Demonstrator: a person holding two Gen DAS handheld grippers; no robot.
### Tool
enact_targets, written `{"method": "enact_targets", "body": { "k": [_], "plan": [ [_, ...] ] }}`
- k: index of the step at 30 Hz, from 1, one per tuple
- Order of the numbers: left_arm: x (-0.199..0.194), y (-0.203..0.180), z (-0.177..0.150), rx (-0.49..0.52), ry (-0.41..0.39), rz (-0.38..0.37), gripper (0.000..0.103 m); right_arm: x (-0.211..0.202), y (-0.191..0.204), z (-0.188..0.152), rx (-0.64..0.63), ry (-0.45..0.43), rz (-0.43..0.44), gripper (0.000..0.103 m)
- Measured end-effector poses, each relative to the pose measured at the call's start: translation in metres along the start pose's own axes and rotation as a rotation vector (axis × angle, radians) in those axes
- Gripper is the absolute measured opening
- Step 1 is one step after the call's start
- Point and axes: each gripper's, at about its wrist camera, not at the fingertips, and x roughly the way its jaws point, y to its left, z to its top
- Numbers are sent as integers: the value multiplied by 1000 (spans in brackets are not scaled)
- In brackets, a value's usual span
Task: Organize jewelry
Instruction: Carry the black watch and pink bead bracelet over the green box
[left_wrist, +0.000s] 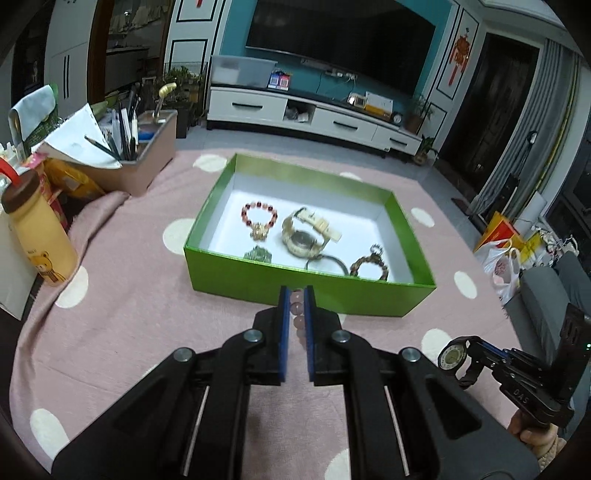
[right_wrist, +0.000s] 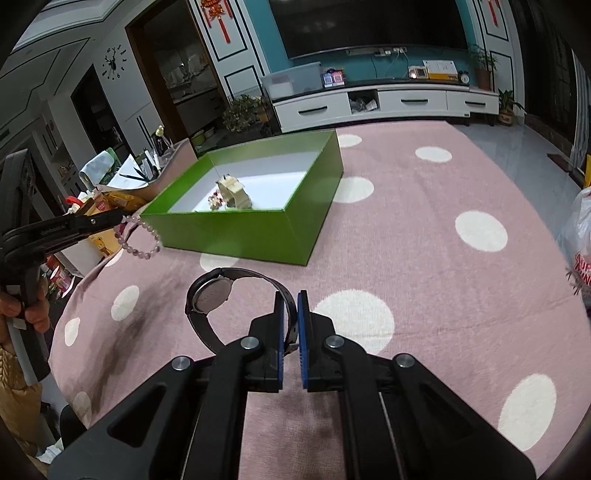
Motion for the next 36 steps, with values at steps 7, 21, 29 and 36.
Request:
{"method": "enact_targets", "body": {
  "k": [7,21,29,36],
  "plan": [
    [-17,1,18,13,-46,4,7,-13,7,22,-31,-48,-15,6],
    [-9,-3,69,32,-73,12,7,-5,22,88,-110,-118,-62,6],
    [16,-4,100,22,-63,35,7,13,29,119,-148,-128,-90,6],
    [43,-5,114,34,-36,60,7,40,32,141,-172,-116,-118,6]
  ]
}}
